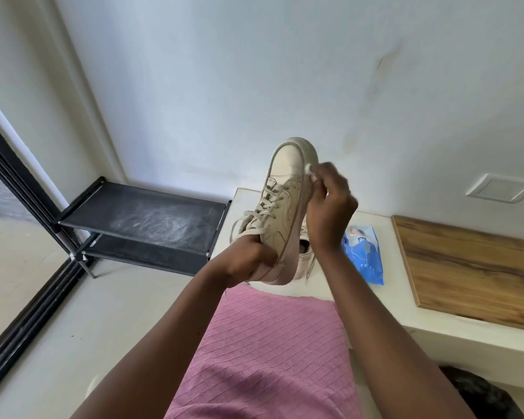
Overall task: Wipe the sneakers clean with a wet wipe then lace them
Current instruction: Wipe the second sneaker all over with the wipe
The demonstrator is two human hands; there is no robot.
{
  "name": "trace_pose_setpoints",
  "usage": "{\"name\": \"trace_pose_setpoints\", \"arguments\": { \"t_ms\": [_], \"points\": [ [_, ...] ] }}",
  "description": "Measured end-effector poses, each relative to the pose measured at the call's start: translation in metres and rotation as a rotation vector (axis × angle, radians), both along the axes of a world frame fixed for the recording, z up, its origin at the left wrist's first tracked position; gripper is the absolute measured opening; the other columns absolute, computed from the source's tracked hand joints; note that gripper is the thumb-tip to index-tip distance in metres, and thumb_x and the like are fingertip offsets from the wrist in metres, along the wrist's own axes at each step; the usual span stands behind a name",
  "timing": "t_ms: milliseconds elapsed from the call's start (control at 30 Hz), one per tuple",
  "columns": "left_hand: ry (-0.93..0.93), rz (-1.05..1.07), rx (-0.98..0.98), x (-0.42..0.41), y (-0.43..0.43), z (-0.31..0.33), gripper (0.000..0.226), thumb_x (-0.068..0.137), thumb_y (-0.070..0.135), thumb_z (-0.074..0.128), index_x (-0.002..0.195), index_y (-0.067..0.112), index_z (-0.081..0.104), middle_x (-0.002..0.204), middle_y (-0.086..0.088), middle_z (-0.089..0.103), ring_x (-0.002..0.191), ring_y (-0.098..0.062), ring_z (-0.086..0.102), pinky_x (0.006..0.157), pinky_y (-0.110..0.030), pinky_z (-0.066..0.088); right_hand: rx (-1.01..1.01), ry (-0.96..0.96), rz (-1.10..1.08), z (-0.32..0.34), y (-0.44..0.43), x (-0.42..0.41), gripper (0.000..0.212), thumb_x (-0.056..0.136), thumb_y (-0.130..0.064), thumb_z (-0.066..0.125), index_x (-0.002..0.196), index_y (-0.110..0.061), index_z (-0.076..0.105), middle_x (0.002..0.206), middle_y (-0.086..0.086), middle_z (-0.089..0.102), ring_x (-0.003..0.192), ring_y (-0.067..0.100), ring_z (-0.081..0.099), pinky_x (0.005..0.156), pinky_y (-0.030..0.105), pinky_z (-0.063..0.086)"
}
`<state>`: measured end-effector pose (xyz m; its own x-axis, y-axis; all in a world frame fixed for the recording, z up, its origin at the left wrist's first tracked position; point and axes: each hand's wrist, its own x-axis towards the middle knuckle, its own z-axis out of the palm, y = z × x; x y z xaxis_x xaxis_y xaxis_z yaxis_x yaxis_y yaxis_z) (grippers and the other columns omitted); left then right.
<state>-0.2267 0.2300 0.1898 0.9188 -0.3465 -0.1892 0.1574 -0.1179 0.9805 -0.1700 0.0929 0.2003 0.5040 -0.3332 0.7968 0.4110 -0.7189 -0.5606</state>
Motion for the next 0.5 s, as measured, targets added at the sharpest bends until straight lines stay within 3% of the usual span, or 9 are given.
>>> {"name": "trace_pose_setpoints", "arguments": {
  "t_ms": [100, 200, 300, 400, 500],
  "points": [
    [0.150, 0.056, -0.307, 0.002, -0.002, -0.005, 0.034, 0.052, -0.009, 0.048, 0.084, -0.004, 0.061, 0.082, -0.018, 0.064, 0.080, -0.034, 0.061, 0.074, -0.044, 0.053, 0.024, 0.046, 0.039, -0.032, 0.019, -0.028, 0.023, 0.083, -0.002, 0.050, 0.092, -0.002, 0.071, 0.093, 0.010, 0.071, 0.090, 0.017, 0.061, 0.079, 0.015, 0.043],
    [0.228, 0.057, -0.522, 0.007, 0.003, -0.008, 0.041, 0.057, -0.010, 0.045, 0.092, -0.002, 0.065, 0.087, -0.019, 0.067, 0.080, -0.034, 0.065, 0.073, -0.041, 0.056, -0.010, 0.099, 0.098, -0.053, 0.023, -0.049, 0.025, 0.086, -0.007, 0.049, 0.092, 0.003, 0.071, 0.092, 0.013, 0.071, 0.093, 0.014, 0.059, 0.087, 0.007, 0.040],
    [0.317, 0.064, -0.737, 0.013, 0.010, -0.011, 0.036, 0.066, 0.003, 0.046, 0.088, 0.006, 0.073, 0.088, -0.016, 0.068, 0.079, -0.029, 0.066, 0.079, -0.039, 0.053, -0.162, 0.115, 0.151, -0.060, 0.019, -0.061, 0.013, 0.081, 0.002, 0.061, 0.088, 0.004, 0.072, 0.090, 0.013, 0.071, 0.088, 0.016, 0.065, 0.091, 0.003, 0.037],
    [0.323, 0.047, -0.662, 0.012, 0.010, -0.015, 0.033, 0.066, -0.001, 0.049, 0.084, 0.008, 0.075, 0.085, -0.014, 0.070, 0.076, -0.026, 0.067, 0.075, -0.037, 0.056, -0.263, 0.117, 0.173, -0.056, 0.014, -0.057, 0.015, 0.082, 0.001, 0.058, 0.086, 0.004, 0.072, 0.090, 0.013, 0.071, 0.084, 0.021, 0.068, 0.090, 0.006, 0.038],
    [0.328, 0.008, -0.561, 0.012, 0.009, -0.015, 0.040, 0.061, -0.008, 0.048, 0.095, 0.001, 0.066, 0.086, -0.016, 0.069, 0.078, -0.030, 0.068, 0.073, -0.040, 0.057, -0.248, 0.113, 0.130, -0.044, 0.006, -0.037, 0.016, 0.083, -0.001, 0.058, 0.089, 0.002, 0.072, 0.094, 0.013, 0.071, 0.088, 0.022, 0.068, 0.087, 0.017, 0.046]
  ]
}}
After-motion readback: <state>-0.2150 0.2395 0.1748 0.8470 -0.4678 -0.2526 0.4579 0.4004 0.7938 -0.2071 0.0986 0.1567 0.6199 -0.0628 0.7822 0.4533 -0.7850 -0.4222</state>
